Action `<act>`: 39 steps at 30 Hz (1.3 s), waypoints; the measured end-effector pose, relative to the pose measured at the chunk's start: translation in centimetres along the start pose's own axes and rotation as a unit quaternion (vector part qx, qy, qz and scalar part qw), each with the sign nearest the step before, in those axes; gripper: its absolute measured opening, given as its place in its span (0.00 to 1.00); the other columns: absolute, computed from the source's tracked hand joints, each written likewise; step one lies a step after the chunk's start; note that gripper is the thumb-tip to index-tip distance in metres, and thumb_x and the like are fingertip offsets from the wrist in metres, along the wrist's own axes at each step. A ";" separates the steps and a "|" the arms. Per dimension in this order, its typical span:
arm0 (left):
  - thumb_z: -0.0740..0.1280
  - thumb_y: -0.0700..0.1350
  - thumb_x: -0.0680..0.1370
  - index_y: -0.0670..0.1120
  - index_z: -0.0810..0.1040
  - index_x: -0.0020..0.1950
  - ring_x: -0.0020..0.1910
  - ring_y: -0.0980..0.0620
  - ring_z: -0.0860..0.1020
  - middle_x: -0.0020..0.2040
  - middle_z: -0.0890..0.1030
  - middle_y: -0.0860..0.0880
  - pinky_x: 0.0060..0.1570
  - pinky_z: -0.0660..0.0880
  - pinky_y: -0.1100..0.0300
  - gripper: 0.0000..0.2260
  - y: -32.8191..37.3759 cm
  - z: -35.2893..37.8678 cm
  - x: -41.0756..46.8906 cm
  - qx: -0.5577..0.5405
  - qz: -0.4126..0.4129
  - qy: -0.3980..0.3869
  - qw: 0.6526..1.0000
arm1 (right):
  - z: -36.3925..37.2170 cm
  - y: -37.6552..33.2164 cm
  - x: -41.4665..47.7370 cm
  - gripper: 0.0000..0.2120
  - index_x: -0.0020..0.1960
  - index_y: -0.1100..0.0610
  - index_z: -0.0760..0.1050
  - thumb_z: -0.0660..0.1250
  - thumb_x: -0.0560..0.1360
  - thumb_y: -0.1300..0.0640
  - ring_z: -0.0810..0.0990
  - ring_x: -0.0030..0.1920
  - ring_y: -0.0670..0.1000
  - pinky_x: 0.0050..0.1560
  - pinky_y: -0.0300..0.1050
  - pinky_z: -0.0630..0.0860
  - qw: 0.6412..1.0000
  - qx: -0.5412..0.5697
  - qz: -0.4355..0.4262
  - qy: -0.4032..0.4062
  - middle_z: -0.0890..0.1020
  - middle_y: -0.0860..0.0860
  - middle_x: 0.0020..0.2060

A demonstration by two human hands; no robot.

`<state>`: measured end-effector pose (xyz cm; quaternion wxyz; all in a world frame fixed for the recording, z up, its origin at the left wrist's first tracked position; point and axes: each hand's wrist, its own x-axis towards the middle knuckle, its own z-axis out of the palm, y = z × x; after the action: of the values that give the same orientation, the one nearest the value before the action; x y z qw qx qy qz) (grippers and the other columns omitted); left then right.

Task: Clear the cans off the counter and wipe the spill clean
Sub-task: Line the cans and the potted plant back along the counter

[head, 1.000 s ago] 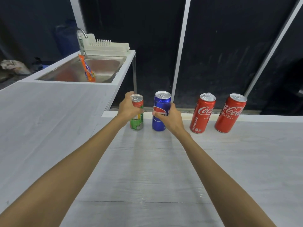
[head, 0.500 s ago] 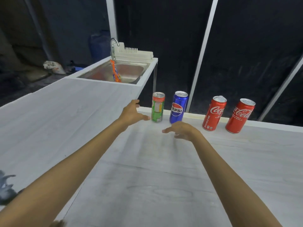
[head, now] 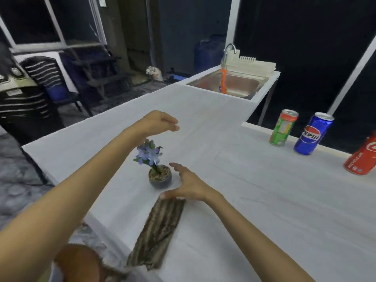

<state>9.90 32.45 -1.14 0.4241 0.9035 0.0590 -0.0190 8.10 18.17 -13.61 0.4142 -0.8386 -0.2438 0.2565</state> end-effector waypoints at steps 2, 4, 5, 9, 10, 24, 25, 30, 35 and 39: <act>0.67 0.44 0.76 0.45 0.78 0.59 0.54 0.56 0.71 0.55 0.76 0.51 0.54 0.63 0.64 0.12 -1.5 -1.6 -0.9 -0.015 -0.003 0.009 1.000 | 2.3 -0.5 1.3 0.48 0.75 0.52 0.53 0.77 0.64 0.50 0.61 0.72 0.53 0.68 0.46 0.63 0.999 -0.010 -0.024 0.041 0.61 0.52 0.73; 0.65 0.43 0.76 0.44 0.79 0.57 0.54 0.56 0.73 0.56 0.77 0.51 0.55 0.64 0.64 0.11 -2.8 -2.7 -1.4 -0.042 -0.006 0.017 0.999 | 3.7 -0.7 2.2 0.46 0.75 0.53 0.55 0.77 0.64 0.50 0.62 0.72 0.53 0.68 0.47 0.64 0.995 -0.029 -0.044 0.086 0.63 0.53 0.72; 0.65 0.43 0.76 0.44 0.79 0.56 0.54 0.55 0.74 0.56 0.78 0.50 0.56 0.65 0.62 0.10 -3.3 -3.1 -1.5 -0.060 -0.009 0.027 0.998 | 4.2 -0.8 2.5 0.44 0.74 0.53 0.56 0.76 0.65 0.50 0.63 0.71 0.53 0.68 0.48 0.64 0.992 -0.040 -0.056 0.103 0.65 0.53 0.71; 0.64 0.45 0.77 0.45 0.80 0.51 0.56 0.51 0.77 0.54 0.80 0.47 0.66 0.63 0.56 0.08 -5.1 -3.6 -0.9 -0.097 -0.024 0.045 0.994 | 5.3 -1.1 3.6 0.35 0.71 0.54 0.61 0.71 0.69 0.55 0.71 0.63 0.55 0.60 0.48 0.71 0.977 -0.122 -0.118 0.131 0.73 0.54 0.64; 0.64 0.46 0.77 0.44 0.80 0.52 0.56 0.51 0.77 0.55 0.80 0.47 0.65 0.63 0.57 0.09 -5.5 -3.5 -0.7 -0.098 -0.026 0.039 0.994 | 5.3 -1.3 3.9 0.35 0.71 0.54 0.61 0.71 0.68 0.55 0.71 0.63 0.55 0.58 0.49 0.72 0.972 -0.148 -0.127 0.134 0.72 0.54 0.64; 0.63 0.46 0.78 0.44 0.78 0.60 0.64 0.50 0.72 0.63 0.77 0.47 0.61 0.65 0.62 0.13 -11.2 -0.1 3.2 -0.019 -0.042 -0.070 0.996 | 2.5 -0.9 5.7 0.32 0.63 0.54 0.62 0.71 0.64 0.57 0.75 0.48 0.54 0.38 0.49 0.73 0.946 -0.246 -0.154 0.143 0.68 0.50 0.57; 0.61 0.48 0.78 0.44 0.77 0.60 0.65 0.49 0.72 0.63 0.77 0.46 0.62 0.65 0.60 0.14 -11.6 0.0 3.5 -0.014 -0.040 -0.075 0.996 | 1.4 -0.2 5.4 0.32 0.63 0.54 0.61 0.72 0.63 0.57 0.75 0.47 0.54 0.38 0.50 0.74 0.948 -0.240 -0.137 0.156 0.68 0.49 0.57; 0.57 0.49 0.80 0.45 0.74 0.65 0.67 0.48 0.69 0.68 0.72 0.47 0.61 0.63 0.60 0.16 -12.5 2.2 5.0 -0.011 -0.019 -0.069 0.997 | -5.2 4.1 3.2 0.29 0.59 0.51 0.62 0.73 0.63 0.55 0.75 0.47 0.52 0.42 0.46 0.71 0.952 -0.163 -0.008 0.259 0.74 0.48 0.53; 0.54 0.49 0.81 0.49 0.62 0.73 0.75 0.51 0.56 0.76 0.59 0.49 0.70 0.53 0.61 0.20 -10.9 8.5 7.3 0.104 0.080 -0.115 0.985 | -10.3 7.8 2.6 0.27 0.57 0.54 0.64 0.76 0.65 0.55 0.79 0.51 0.57 0.49 0.52 0.78 0.916 0.036 0.065 0.395 0.78 0.56 0.53; 0.51 0.49 0.82 0.47 0.51 0.76 0.76 0.54 0.45 0.78 0.49 0.50 0.73 0.40 0.58 0.23 -8.4 13.9 9.7 0.177 0.178 -0.115 0.961 | -13.1 9.6 3.5 0.32 0.61 0.61 0.65 0.77 0.64 0.56 0.76 0.57 0.57 0.51 0.45 0.72 0.893 0.082 0.087 0.435 0.76 0.58 0.58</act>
<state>18.74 27.94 -17.30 0.2575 0.9518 -0.1564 -0.0567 20.84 7.71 -15.39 0.5220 -0.8473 0.0569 -0.0794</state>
